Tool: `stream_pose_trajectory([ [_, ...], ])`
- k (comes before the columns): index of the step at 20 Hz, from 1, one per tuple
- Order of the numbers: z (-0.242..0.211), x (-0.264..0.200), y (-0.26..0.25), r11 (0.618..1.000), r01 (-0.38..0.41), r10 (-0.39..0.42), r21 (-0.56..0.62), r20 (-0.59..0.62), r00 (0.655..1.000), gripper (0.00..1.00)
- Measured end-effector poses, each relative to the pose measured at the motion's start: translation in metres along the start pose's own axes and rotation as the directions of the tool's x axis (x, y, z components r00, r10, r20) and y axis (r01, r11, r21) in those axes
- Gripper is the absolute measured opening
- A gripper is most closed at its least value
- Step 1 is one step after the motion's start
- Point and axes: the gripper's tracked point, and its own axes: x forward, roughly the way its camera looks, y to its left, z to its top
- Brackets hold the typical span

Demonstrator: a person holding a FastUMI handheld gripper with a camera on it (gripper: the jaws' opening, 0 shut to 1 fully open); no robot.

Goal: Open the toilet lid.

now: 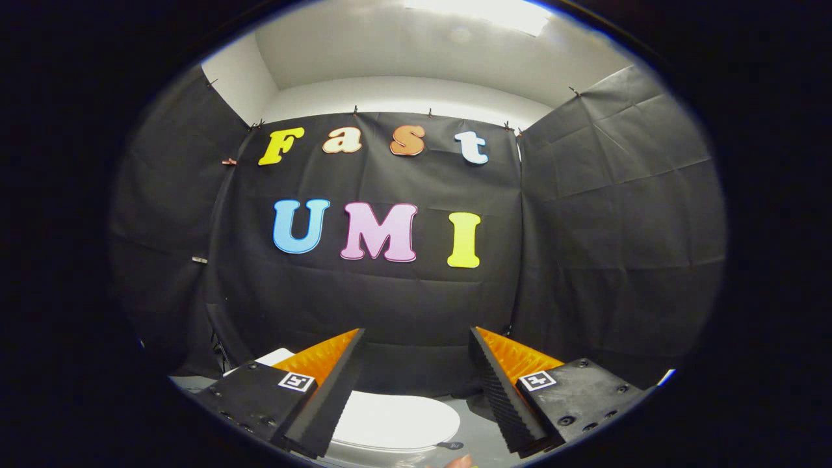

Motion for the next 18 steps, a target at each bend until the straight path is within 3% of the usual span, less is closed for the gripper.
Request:
stream_pose_trajectory([
  [4,-0.004,0.003,0.003,1.0,-0.003,0.004,-0.012,0.014,1.0,0.98],
  [9,-0.047,0.015,0.014,0.998,-0.034,0.032,-0.054,-0.029,0.999,0.98],
  [13,-0.098,0.029,0.011,0.995,-0.048,0.041,-0.088,-0.074,0.996,0.98],
  [18,-0.193,0.041,0.006,0.994,-0.088,0.072,-0.071,-0.207,0.976,0.99],
])
